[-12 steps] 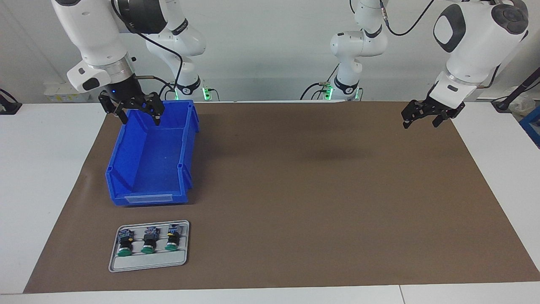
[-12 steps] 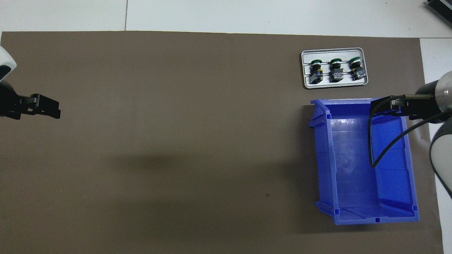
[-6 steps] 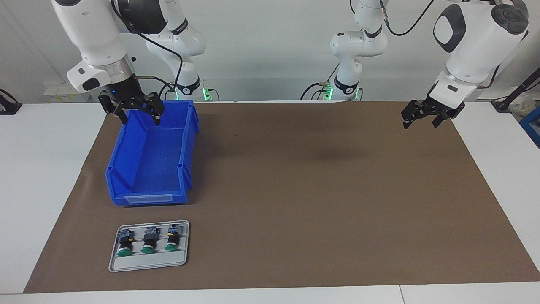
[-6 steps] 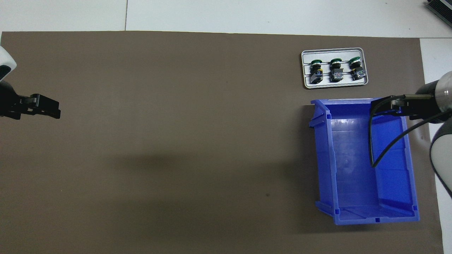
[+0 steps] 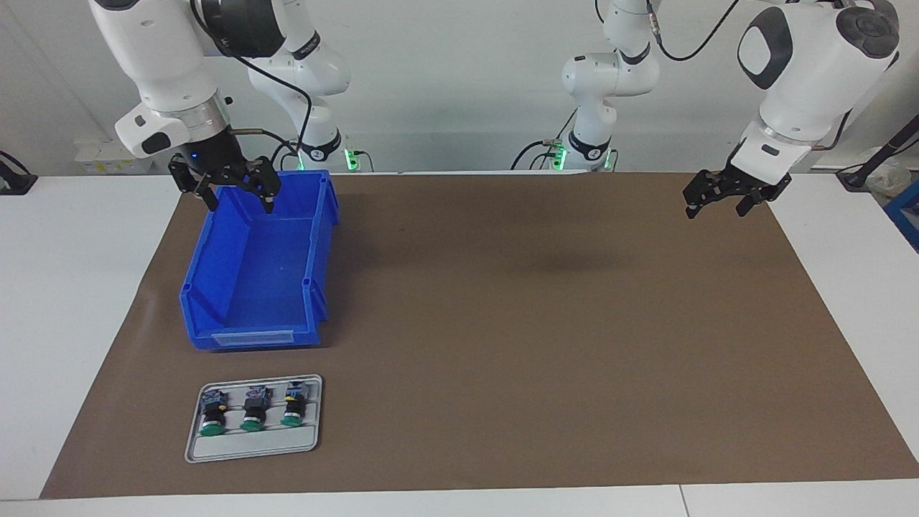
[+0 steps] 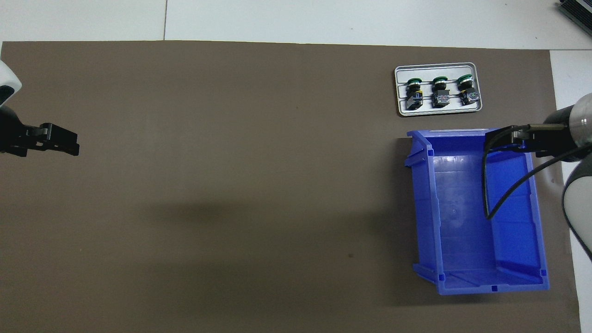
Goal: Place and press button with both arms
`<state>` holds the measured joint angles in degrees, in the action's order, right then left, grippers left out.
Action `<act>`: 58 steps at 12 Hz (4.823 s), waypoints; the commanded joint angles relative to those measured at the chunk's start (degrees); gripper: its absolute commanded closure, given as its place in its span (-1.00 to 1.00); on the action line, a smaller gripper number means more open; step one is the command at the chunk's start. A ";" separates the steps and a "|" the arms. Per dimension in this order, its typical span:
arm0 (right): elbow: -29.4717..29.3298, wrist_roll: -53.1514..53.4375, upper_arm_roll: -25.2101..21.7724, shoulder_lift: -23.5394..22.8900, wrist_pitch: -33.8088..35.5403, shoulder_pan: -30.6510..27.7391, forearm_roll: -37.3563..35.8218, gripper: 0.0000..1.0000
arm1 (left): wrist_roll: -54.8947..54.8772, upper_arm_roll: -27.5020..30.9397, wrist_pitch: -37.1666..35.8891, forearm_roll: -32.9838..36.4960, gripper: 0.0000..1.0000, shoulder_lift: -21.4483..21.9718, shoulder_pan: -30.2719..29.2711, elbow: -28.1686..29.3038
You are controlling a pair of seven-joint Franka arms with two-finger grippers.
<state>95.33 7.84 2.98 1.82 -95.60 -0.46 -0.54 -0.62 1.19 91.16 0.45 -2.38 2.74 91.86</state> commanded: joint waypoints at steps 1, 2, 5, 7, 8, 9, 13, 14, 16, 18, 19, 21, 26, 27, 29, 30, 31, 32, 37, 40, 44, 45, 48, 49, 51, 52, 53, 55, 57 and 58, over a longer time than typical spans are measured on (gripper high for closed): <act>1.35 -1.69 0.09 0.56 -2.05 -1.12 0.54 -0.99 | 0.18 -0.23 1.04 0.96 -1.00 1.24 -0.19 1.65; 1.26 -1.78 0.09 0.38 -2.75 -1.21 0.54 -0.99 | 0.18 -0.23 1.04 0.96 -1.00 1.24 -0.19 1.65; -1.80 -2.82 0.00 -3.38 -3.11 -2.00 0.19 -0.98 | 0.18 -0.23 1.04 0.96 -1.00 1.24 -0.19 1.65; -5.23 -3.19 0.00 -7.33 -3.45 -2.70 0.27 -0.98 | 0.18 -0.23 1.04 0.96 -1.00 1.24 -0.19 1.65; -6.02 -3.27 0.09 -8.92 -5.02 -2.97 0.36 -0.98 | 0.27 -0.23 1.04 0.96 -1.00 1.24 -0.19 1.65; -6.03 -3.71 0.09 -10.07 -6.43 -3.14 0.27 -0.98 | 0.18 -0.23 1.04 0.96 -1.00 1.24 -0.19 1.65; -14.71 -3.98 0.18 -20.33 -8.11 -3.15 0.27 -0.98 | 0.18 -0.23 0.95 0.96 -1.00 1.24 -0.19 1.65; -16.91 -3.98 0.18 -23.06 -9.16 -3.15 0.19 -0.98 | 0.18 -0.23 1.04 0.96 -1.00 1.24 -0.19 1.65; -18.33 -4.15 0.18 -27.20 -13.19 -3.15 0.01 -0.97 | 0.27 -0.23 1.04 0.87 -1.00 1.24 -0.19 1.65; -19.56 -5.12 0.18 -31.33 -17.50 -3.32 0.01 -0.96 | 0.18 -0.23 1.04 0.96 -1.00 1.24 -0.19 1.65; -20.00 -5.90 0.18 -33.61 -20.04 -3.50 0.01 -0.94 | 0.27 -0.23 1.04 0.96 -1.00 1.24 -0.19 1.65; -25.25 -7.22 0.27 -40.10 -21.74 -4.11 0.01 -0.91 | 0.18 -0.23 1.04 0.96 -1.00 1.24 -0.19 1.65; -27.57 -7.67 0.44 -46.81 -27.17 -3.94 0.01 -0.85 | 0.27 -0.23 0.95 0.96 -1.00 1.24 -0.19 1.65; -27.57 -7.67 0.36 -47.60 -27.97 -3.59 -0.08 -0.84 | 0.18 -0.23 0.95 0.96 -1.00 1.24 -0.19 1.65; -27.30 -7.67 0.36 -47.96 -28.24 -3.50 -0.08 -0.80 | 0.18 -0.23 1.04 0.96 -1.00 1.24 -0.19 1.65; -27.04 -7.67 0.27 -47.87 -28.24 -3.15 -0.51 -0.77 | 0.27 -0.23 1.04 0.96 -1.00 1.24 -0.19 1.65; -26.86 -7.58 0.35 -47.78 -28.50 -3.15 -1.30 -0.70 | 0.27 -0.23 0.95 0.96 -1.00 1.24 -0.19 1.65; -26.08 -7.58 0.36 -47.52 -28.77 -3.32 -1.40 -0.70 | 0.27 -0.23 0.95 0.96 -1.00 1.24 -0.19 1.65; -21.95 -7.67 0.44 -46.55 -29.65 -3.85 -1.48 -0.67 | 0.18 -0.23 1.04 0.96 -1.00 1.24 -0.19 1.65; -21.24 -7.67 0.44 -46.11 -29.30 -3.85 -1.40 -0.36 | 0.18 -0.23 0.95 0.96 -1.00 1.24 -0.19 1.65; -21.06 -6.27 0.36 -44.98 -27.37 -3.67 -1.31 1.00 | 0.27 -0.23 0.95 0.96 -1.00 1.24 -0.19 1.65; -20.80 -5.13 0.36 -44.10 -27.28 -3.67 -1.31 1.00 | 0.18 -0.23 0.95 0.96 -1.00 1.24 -0.19 1.65; -19.13 0.74 0.27 -40.50 -26.75 -3.41 -1.31 1.00 | 0.18 -0.23 0.95 0.96 -1.00 1.24 -0.19 1.65; -19.13 3.21 0.27 -39.36 -25.36 -2.98 -1.31 1.00 | 0.27 -0.23 0.95 0.96 -1.00 1.24 -0.19 1.65; -19.13 9.43 0.27 -37.33 -23.51 -1.49 -1.31 1.00 | 0.18 -0.23 0.95 0.95 -1.00 1.24 -0.19 1.65; -19.22 13.04 0.18 -36.71 -22.71 -0.26 -1.48 1.00 | 0.27 -0.23 1.04 0.96 -1.00 1.24 -0.19 1.65; -19.30 16.90 0.09 -36.45 -22.27 1.23 -1.57 1.00 | 0.18 -0.23 1.04 0.96 -1.00 1.24 -0.19 1.65; -19.57 26.38 -0.08 -36.44 -22.27 4.92 -2.53 1.00 | 0.27 -0.23 1.04 0.96 -1.00 1.24 -0.19 1.65; -19.66 39.19 -0.17 -36.44 -22.44 9.13 -5.17 1.00 | 0.18 -0.23 1.04 0.87 -1.00 1.24 -0.19 1.65; -19.83 49.27 0.00 -36.44 -22.44 11.25 -6.57 1.00 | 0.27 -0.23 1.04 0.95 -1.00 1.24 -0.19 1.65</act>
<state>73.93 45.61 3.08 -35.98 -117.83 8.11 -4.63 -0.62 1.19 91.16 0.45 -2.38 2.74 91.86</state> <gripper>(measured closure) 0.595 0.000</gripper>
